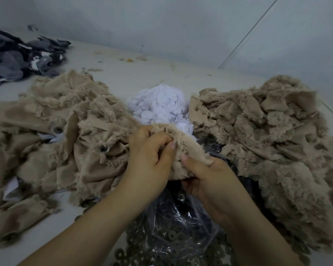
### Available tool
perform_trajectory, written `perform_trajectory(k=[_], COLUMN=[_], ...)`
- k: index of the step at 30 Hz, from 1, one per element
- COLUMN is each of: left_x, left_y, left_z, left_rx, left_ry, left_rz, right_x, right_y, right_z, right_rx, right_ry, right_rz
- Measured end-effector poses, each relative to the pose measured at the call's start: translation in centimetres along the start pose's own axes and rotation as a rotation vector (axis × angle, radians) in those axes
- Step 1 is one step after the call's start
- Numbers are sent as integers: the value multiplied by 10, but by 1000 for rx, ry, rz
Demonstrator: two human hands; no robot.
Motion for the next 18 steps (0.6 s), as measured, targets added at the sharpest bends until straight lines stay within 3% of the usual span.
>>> perform_trajectory(k=[6, 11, 18], left_x=[0, 20, -5], left_y=[-2, 7, 9], left_z=[-15, 4, 0], left_rx=[120, -35, -58], left_ry=[25, -55, -241], left_rz=[-3, 150, 0], right_x=[-7, -8, -2], right_y=[-1, -2, -1], right_z=[-9, -11, -5], right_rx=[78, 97, 78], right_ry=[-235, -366, -408], right_rz=[-42, -56, 6])
Point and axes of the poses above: each hand's wrist, its own y-axis away from the middle knuckle, its own x-axis out of the back of the hand, z = x × y, the point moved 10 cm from there along -y, towards the middle knuckle, and after that the axes turned 7 degrees about -z, right-handed, at the moved point
